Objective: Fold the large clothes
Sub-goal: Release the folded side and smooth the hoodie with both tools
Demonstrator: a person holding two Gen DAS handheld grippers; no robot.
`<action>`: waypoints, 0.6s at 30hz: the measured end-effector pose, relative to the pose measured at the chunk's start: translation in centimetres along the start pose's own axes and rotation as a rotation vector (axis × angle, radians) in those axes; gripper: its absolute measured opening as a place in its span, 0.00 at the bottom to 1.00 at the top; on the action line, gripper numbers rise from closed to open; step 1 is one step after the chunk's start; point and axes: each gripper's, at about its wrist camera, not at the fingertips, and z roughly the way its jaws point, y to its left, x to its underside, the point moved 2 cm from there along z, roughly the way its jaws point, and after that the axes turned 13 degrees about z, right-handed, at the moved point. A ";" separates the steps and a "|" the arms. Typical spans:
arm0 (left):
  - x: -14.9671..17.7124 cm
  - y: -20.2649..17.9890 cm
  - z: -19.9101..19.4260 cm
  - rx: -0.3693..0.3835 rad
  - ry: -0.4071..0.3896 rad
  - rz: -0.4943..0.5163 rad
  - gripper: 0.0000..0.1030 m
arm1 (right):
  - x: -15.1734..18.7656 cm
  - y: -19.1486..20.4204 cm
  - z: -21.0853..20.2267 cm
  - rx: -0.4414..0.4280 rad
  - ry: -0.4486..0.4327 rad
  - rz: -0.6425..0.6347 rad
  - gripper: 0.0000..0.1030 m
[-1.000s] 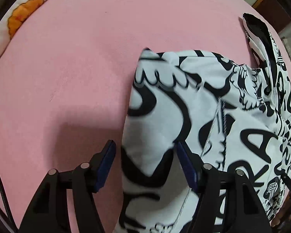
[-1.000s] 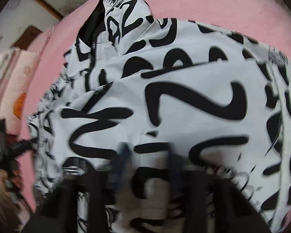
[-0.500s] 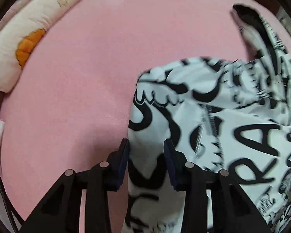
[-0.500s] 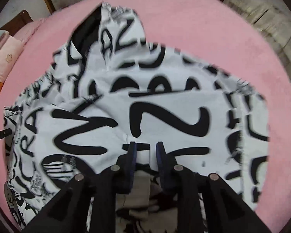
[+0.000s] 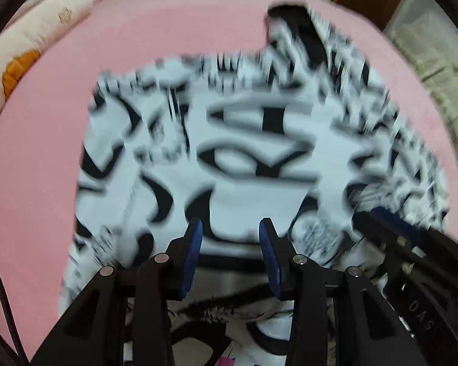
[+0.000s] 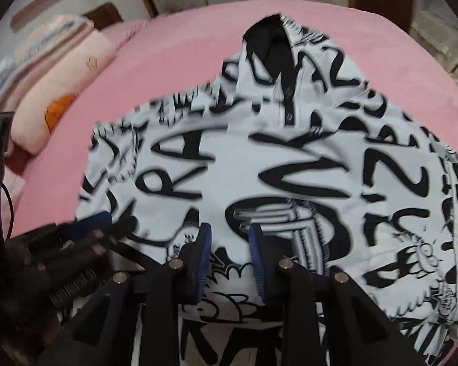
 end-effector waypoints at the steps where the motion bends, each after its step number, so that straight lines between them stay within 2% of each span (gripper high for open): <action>1: 0.7 -0.2 0.8 -0.014 0.022 0.005 0.36 | 0.4 -0.3 0.7 0.031 0.014 -0.007 0.25; 6: 2.3 2.0 1.5 -0.067 0.039 0.025 0.36 | 1.1 -5.8 0.8 0.164 -0.009 0.032 0.22; 10: 2.9 4.0 1.7 -0.063 0.053 0.006 0.36 | 1.6 -11.0 -0.1 0.239 -0.007 0.091 0.21; 11: 3.0 4.4 1.7 -0.059 0.057 0.002 0.36 | 1.7 -11.9 -0.3 0.262 -0.008 0.098 0.24; 15: 3.1 4.6 2.0 -0.066 0.066 0.007 0.39 | 1.7 -13.8 -0.7 0.225 0.004 0.170 0.27; 18: 2.7 4.6 2.1 -0.071 0.080 0.001 0.49 | 1.5 -13.6 -0.6 0.251 0.008 0.173 0.27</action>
